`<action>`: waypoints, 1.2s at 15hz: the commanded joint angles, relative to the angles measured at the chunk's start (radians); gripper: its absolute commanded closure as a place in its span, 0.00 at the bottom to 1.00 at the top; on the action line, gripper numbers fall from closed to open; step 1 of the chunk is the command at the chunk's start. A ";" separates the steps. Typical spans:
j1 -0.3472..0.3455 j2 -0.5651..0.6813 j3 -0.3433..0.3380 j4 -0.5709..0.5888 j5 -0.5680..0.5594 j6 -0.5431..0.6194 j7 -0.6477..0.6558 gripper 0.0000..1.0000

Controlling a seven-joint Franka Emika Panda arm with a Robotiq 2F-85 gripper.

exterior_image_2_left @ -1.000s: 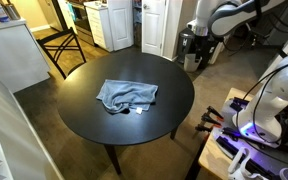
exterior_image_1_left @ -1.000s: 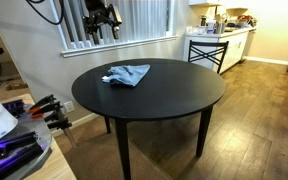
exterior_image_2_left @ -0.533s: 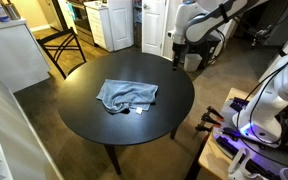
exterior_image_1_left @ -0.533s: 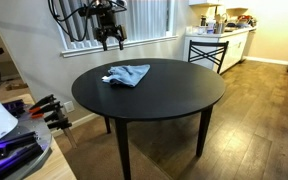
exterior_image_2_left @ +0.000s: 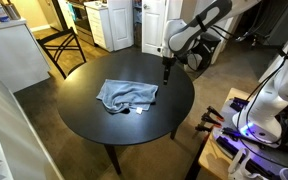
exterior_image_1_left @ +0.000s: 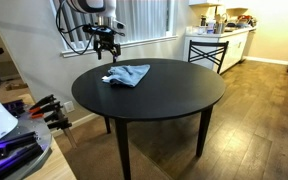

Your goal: Use the blue towel to wipe the table.

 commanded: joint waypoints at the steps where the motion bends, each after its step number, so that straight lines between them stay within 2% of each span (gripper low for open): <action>1: -0.023 0.008 0.025 0.006 -0.006 -0.002 0.004 0.00; 7: -0.026 0.010 0.024 0.012 -0.006 -0.002 0.003 0.00; 8: -0.029 0.013 0.038 0.016 0.025 0.012 -0.051 0.00; 9: -0.023 0.027 0.042 0.031 0.012 0.017 -0.039 0.00; 12: -0.006 0.128 0.089 0.146 0.017 0.022 -0.059 0.00; 15: 0.010 0.283 0.141 0.305 -0.022 0.002 -0.062 0.00; 18: 0.031 0.444 0.148 0.477 -0.107 0.009 -0.022 0.00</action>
